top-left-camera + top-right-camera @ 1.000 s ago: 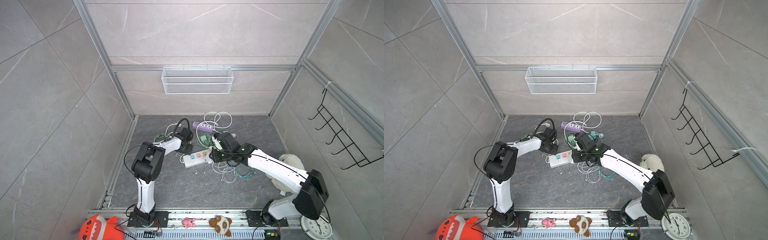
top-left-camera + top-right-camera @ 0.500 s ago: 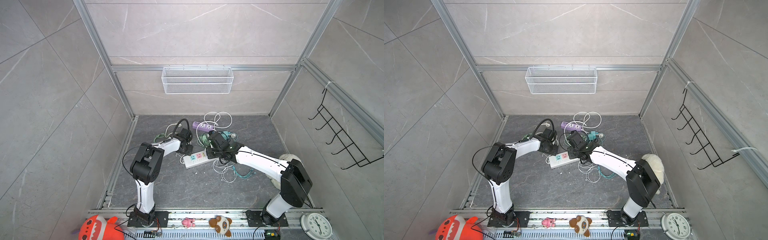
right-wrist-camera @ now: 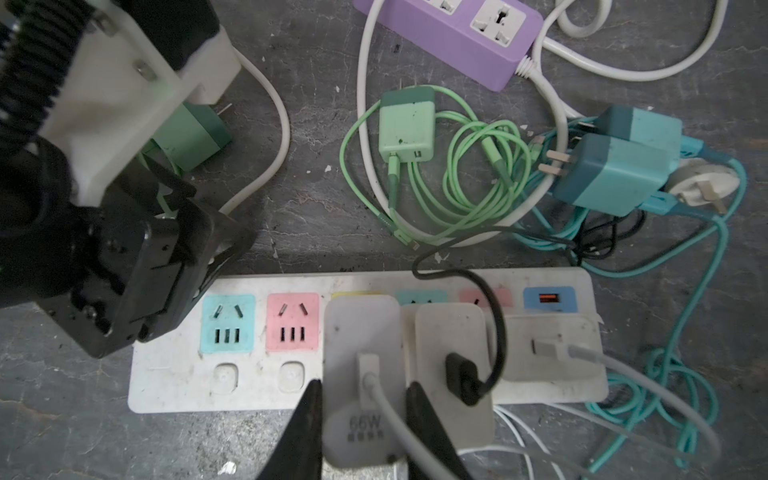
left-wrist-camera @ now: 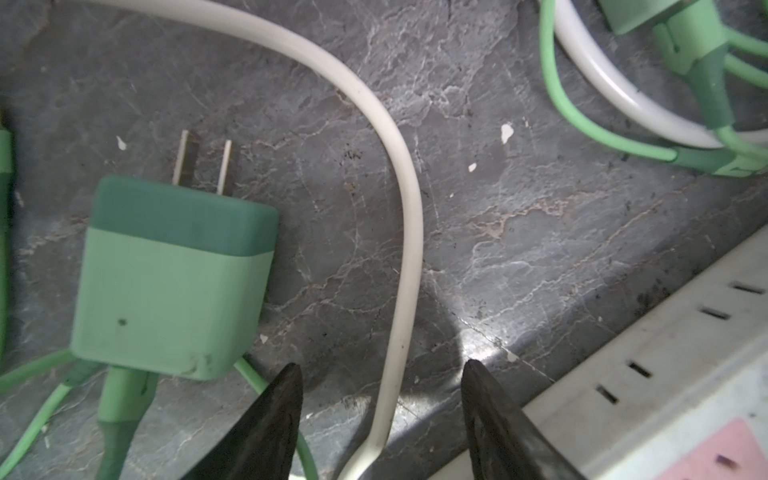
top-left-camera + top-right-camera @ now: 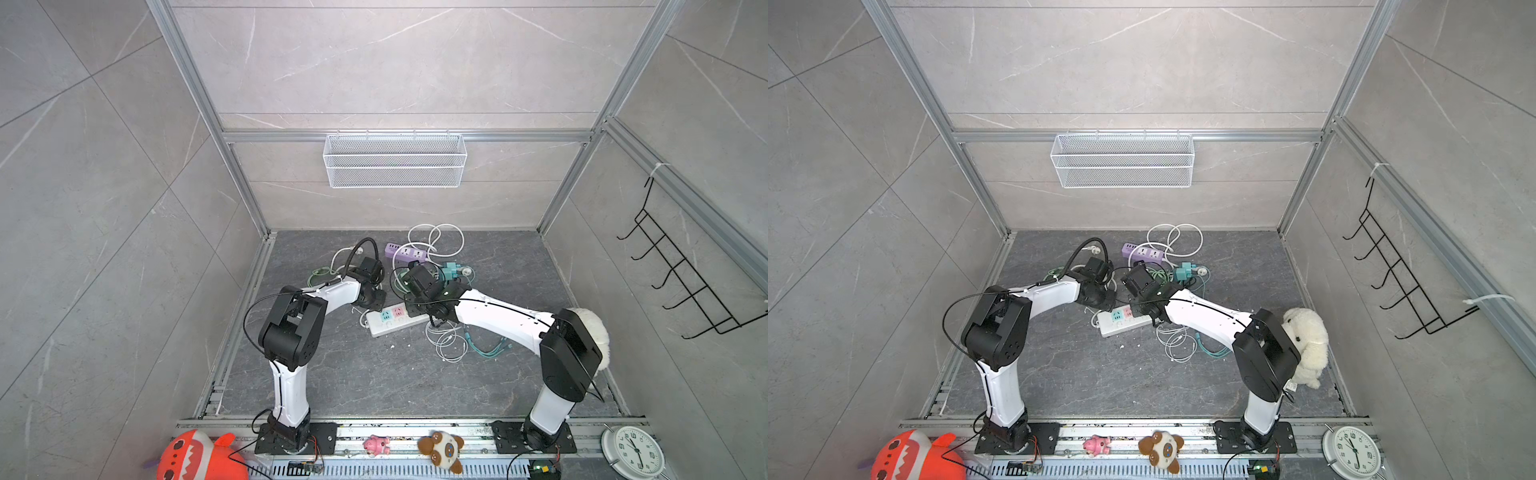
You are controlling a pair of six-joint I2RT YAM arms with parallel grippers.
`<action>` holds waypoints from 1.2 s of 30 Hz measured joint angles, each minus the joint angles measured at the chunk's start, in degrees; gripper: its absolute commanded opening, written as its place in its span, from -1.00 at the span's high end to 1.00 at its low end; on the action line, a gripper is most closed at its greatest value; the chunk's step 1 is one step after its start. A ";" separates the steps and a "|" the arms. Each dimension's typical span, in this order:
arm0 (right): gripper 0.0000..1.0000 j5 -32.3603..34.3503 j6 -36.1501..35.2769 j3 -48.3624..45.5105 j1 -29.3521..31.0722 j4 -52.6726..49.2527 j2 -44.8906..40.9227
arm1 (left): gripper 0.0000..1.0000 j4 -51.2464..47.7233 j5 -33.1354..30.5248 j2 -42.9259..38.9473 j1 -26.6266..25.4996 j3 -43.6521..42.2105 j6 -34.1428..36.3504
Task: Insert the plug
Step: 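Push the 66W charger into the strip with right gripper while left gripper lowers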
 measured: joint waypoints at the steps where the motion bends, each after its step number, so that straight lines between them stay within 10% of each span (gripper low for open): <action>1: 0.84 0.17 0.02 0.11 0.00 -0.13 0.31 | -0.27 -0.02 0.02 -0.02 0.00 -0.02 0.00; 36: 0.85 -0.72 0.07 0.81 0.00 -3.23 0.83 | -0.25 0.13 0.96 -0.09 0.00 -0.07 0.00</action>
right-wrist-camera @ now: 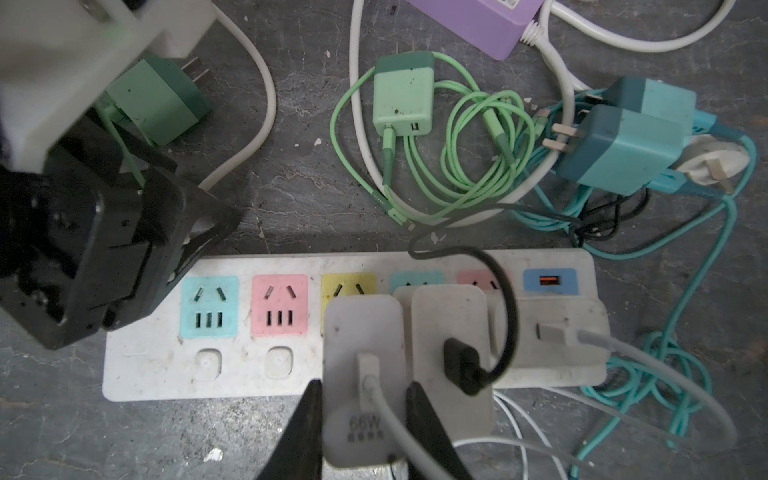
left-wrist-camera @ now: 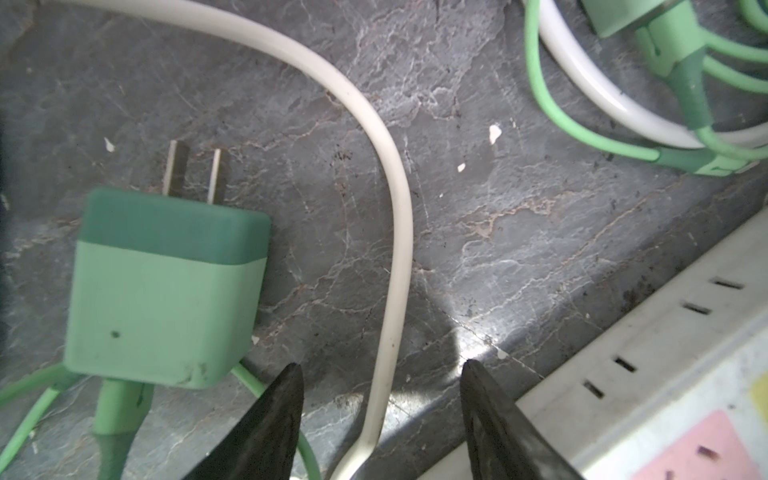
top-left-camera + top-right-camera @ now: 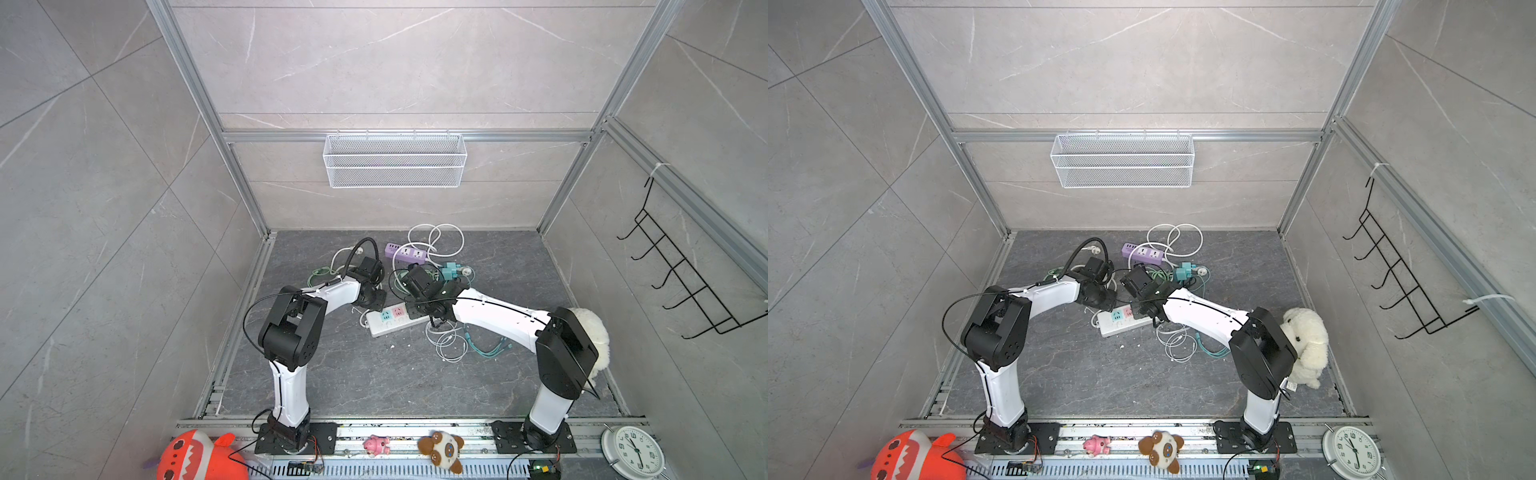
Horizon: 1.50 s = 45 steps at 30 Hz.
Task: Insert the plug
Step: 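Push the 66W charger into the strip with right gripper while left gripper lowers, then open the right gripper off the plugged charger while left gripper grasps green charger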
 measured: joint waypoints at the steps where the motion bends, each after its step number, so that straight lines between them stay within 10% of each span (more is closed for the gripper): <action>1: 0.85 0.00 0.00 0.00 0.00 0.00 0.00 | -0.25 0.00 0.00 0.00 0.00 0.00 0.00; 29: 0.87 -0.39 0.68 4.96 0.50 -5.64 5.53 | -0.24 1.20 0.15 -4.81 -0.07 -3.39 0.00; 45: 0.80 0.44 1.97 9.16 1.29 -10.51 9.01 | -0.78 4.81 -7.74 -21.62 0.15 -11.39 -3.69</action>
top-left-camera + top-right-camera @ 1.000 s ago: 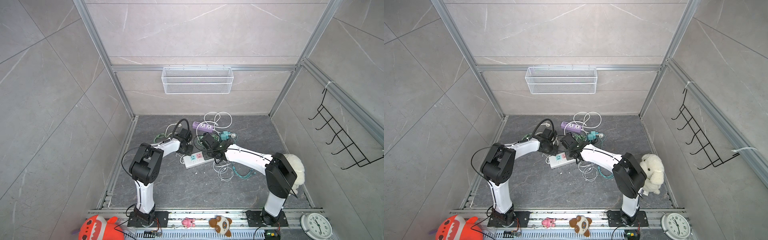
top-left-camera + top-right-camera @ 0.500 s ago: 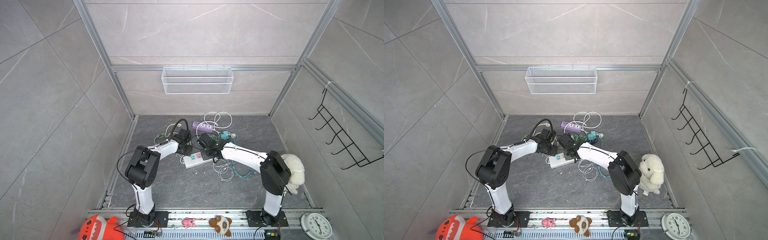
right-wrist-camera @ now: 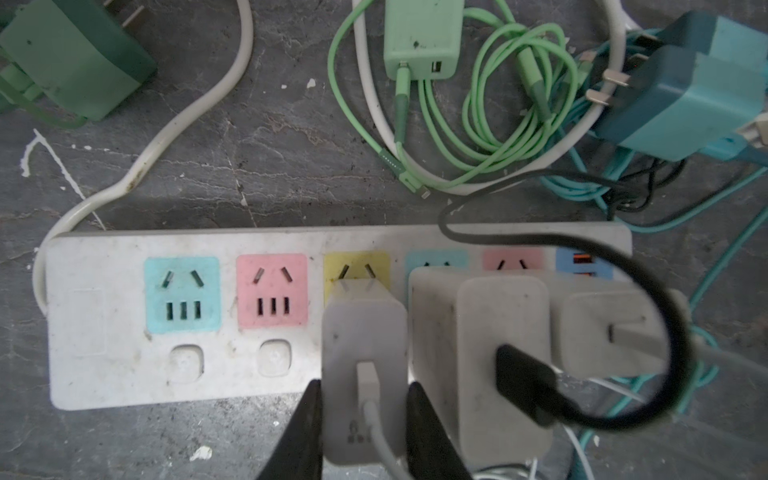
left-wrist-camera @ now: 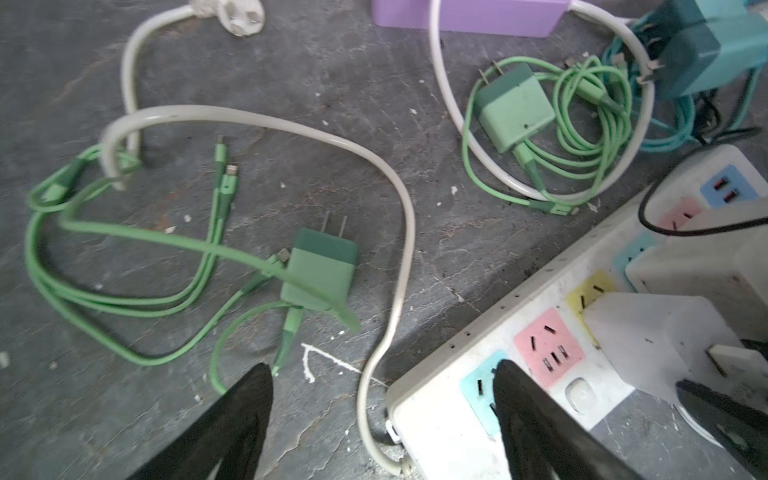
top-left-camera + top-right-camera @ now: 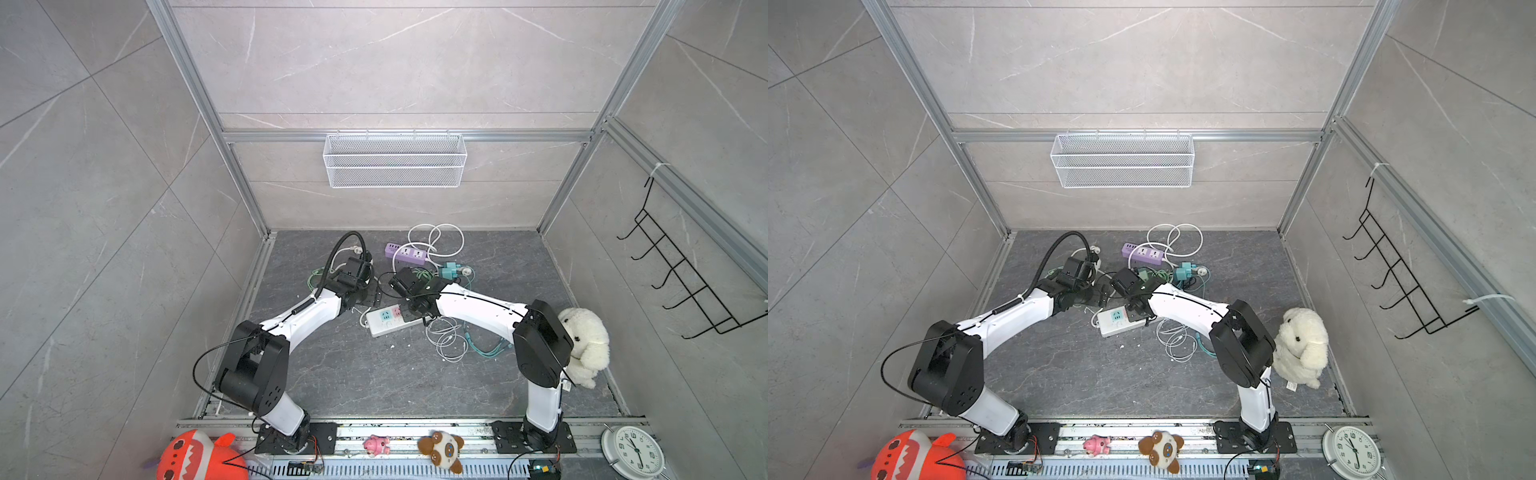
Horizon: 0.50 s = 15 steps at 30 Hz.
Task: Insert the plug
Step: 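Open the right gripper off the plugged charger while left gripper grasps green charger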
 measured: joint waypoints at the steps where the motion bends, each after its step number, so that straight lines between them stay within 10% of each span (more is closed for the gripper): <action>1: 0.76 -0.02 0.02 0.09 0.00 -0.15 0.02 | -0.79 -0.09 -0.94 -0.46 0.22 -0.46 -0.48; 15: -0.02 -5.55 -0.70 -1.42 -0.59 1.14 -1.18 | -0.80 4.09 -6.84 1.57 3.65 -5.77 -3.65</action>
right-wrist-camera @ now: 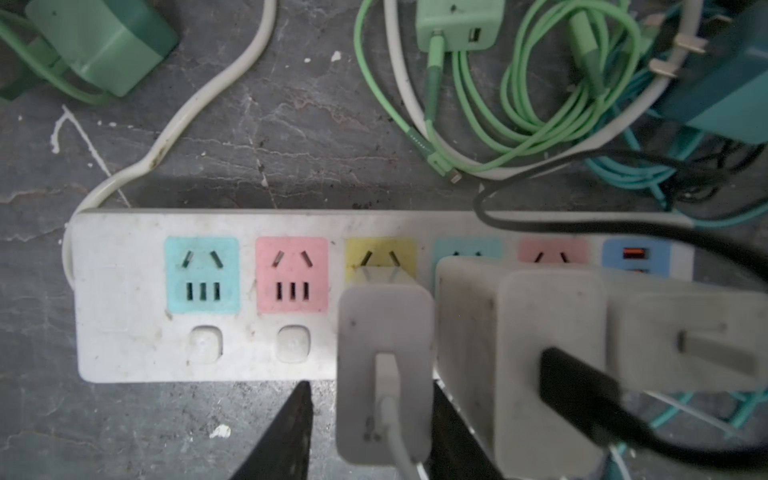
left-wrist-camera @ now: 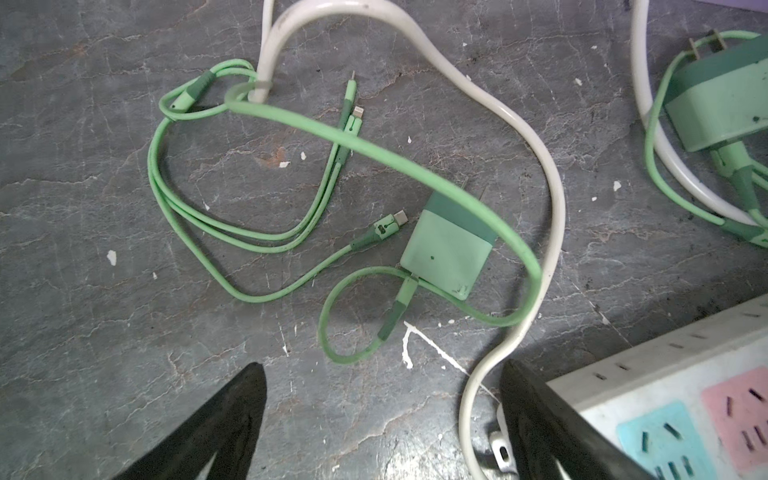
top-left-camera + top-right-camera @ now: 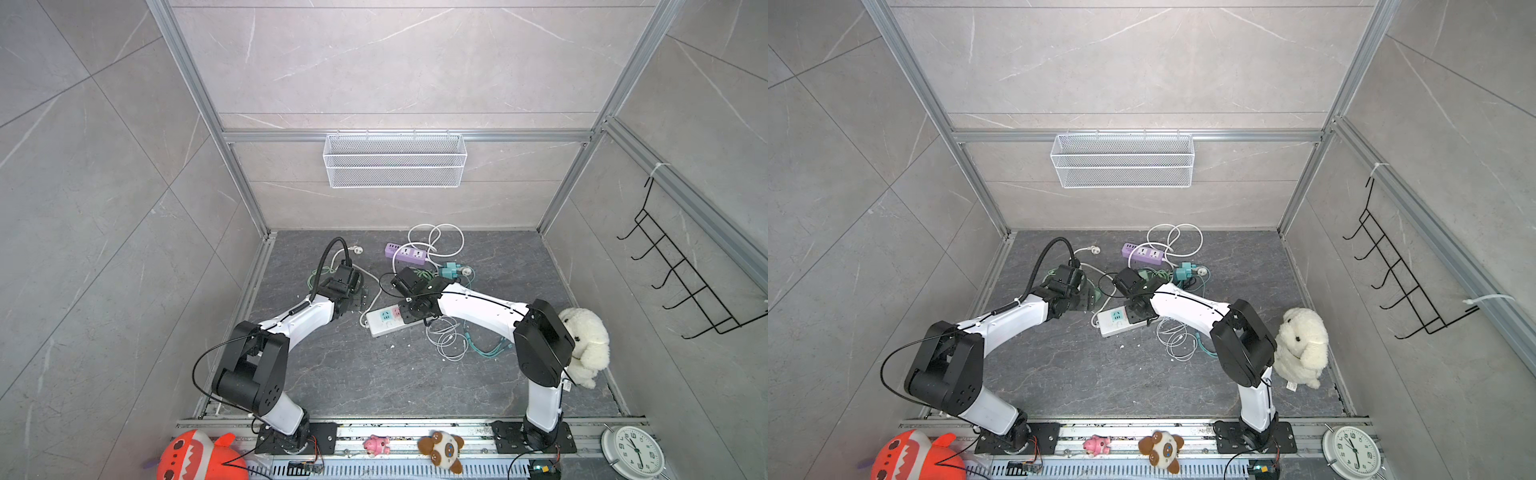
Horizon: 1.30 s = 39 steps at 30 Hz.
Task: Insert the plug
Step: 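Open the right gripper off the plugged charger while left gripper grasps green charger, then lift the green charger with left gripper while right gripper moves toward it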
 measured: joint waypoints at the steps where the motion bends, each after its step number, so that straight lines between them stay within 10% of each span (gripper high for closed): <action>1: -0.04 -0.35 -0.17 0.00 -0.02 0.00 0.00 | -0.80 0.63 0.11 0.70 0.00 0.02 0.02; 20: -0.10 -5.92 -0.39 -8.79 -0.24 2.47 -17.35 | -0.44 4.15 4.33 18.91 0.76 12.81 3.89; 39: -0.11 -8.50 -1.29 -11.41 -3.17 4.39 -18.60 | -0.35 -0.57 4.50 19.76 2.12 13.29 -0.37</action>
